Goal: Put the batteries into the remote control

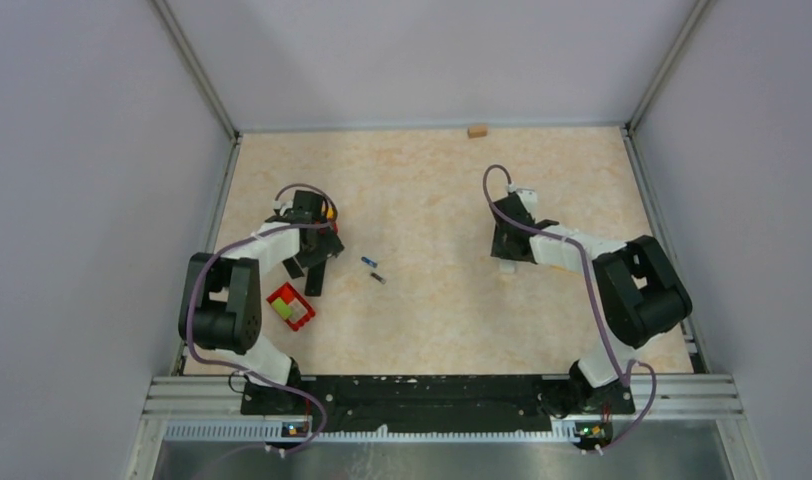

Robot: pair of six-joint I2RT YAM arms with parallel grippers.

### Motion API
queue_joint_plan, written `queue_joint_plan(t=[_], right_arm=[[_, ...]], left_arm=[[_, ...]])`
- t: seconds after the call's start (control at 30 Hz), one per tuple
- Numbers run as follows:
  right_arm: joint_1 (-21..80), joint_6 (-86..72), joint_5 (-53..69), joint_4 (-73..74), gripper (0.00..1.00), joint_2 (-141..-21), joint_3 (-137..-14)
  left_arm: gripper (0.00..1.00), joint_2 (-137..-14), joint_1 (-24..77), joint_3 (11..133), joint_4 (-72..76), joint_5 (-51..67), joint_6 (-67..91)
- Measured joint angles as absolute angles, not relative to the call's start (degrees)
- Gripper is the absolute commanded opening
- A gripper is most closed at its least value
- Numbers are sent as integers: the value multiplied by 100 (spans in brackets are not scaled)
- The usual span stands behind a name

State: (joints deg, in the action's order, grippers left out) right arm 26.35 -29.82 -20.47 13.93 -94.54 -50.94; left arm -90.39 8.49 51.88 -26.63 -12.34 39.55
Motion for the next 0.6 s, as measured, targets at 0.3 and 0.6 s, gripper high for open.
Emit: queue_joint_plan(t=[0.3, 0.6], right_arm=[[2567, -3133, -2027, 1712, 78, -9253, -5028], [2567, -3144, -1798, 2204, 59, -8726, -5194]], left_arm=[[59, -9255, 834, 5223, -2692, -1428, 3839], [19, -9183, 882, 5070, -2456, -1422, 3691]])
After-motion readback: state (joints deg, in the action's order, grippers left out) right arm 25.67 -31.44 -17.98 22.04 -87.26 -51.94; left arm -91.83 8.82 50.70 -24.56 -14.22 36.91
